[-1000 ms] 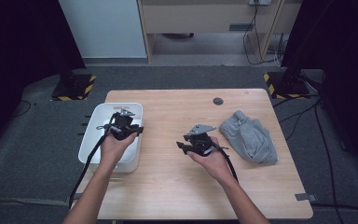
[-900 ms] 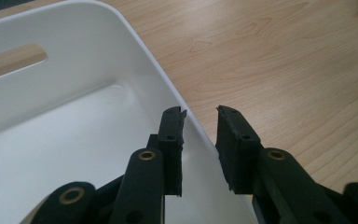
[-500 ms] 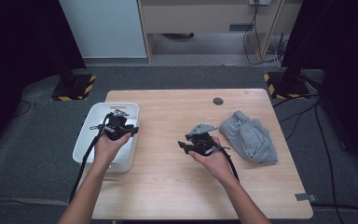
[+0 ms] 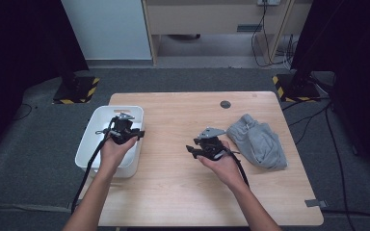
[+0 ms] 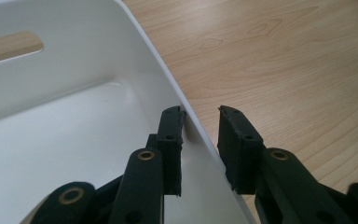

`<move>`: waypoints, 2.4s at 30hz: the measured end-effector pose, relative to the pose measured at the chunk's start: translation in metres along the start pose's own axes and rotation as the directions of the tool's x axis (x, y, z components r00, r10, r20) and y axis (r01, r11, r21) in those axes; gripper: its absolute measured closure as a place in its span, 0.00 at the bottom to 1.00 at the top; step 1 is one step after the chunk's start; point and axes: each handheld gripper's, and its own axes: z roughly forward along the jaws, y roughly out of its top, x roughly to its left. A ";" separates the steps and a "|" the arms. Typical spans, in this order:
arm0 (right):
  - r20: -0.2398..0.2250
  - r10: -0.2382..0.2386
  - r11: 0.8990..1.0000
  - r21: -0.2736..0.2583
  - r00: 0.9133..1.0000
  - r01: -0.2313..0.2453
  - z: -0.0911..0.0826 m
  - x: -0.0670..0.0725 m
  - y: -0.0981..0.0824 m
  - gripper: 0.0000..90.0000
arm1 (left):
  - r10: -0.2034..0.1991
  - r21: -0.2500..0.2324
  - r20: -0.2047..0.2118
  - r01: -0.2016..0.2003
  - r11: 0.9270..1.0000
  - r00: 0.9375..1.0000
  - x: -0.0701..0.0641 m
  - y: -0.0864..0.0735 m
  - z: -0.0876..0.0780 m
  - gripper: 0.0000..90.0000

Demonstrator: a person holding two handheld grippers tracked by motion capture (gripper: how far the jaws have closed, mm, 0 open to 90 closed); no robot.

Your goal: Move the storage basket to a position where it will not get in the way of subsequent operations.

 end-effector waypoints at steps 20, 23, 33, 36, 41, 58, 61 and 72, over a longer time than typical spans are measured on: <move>0.015 -0.033 0.999 0.003 0.999 0.033 -0.005 0.002 -0.002 0.55 | 0.001 -0.024 -0.048 -0.003 1.000 0.999 0.001 0.007 0.010 0.72; 0.037 -0.035 0.999 -0.009 0.999 0.035 -0.012 -0.001 -0.002 0.47 | 0.013 -0.030 -0.055 -0.014 0.999 0.998 -0.001 0.006 0.008 0.56; 0.142 -0.042 0.997 -0.058 0.989 0.050 -0.049 -0.020 -0.007 0.20 | 0.023 -0.112 -0.126 -0.037 0.993 0.992 -0.003 0.008 -0.021 0.27; 0.170 -0.040 0.996 -0.068 0.985 0.052 -0.060 -0.027 -0.010 0.17 | 0.010 -0.147 -0.142 -0.031 0.989 0.990 -0.005 0.008 -0.034 0.23; 0.217 -0.031 0.995 -0.088 0.976 0.052 -0.078 -0.038 -0.013 0.13 | 0.002 -0.197 -0.153 -0.032 0.980 0.988 -0.012 0.006 -0.056 0.20; 0.366 0.043 0.995 -0.095 0.929 -0.009 -0.133 -0.091 -0.039 0.30 | 0.018 -0.247 -0.094 -0.041 0.968 0.995 -0.054 -0.015 -0.095 0.15; 0.399 0.072 0.995 -0.093 0.914 -0.038 -0.137 -0.103 -0.047 0.34 | 0.040 -0.247 -0.087 -0.061 0.967 0.995 -0.064 -0.015 -0.089 0.15; 0.421 0.096 0.995 -0.066 0.902 -0.075 -0.135 -0.120 -0.058 0.25 | 0.109 -0.233 -0.033 -0.113 0.966 0.994 -0.098 -0.002 -0.058 0.14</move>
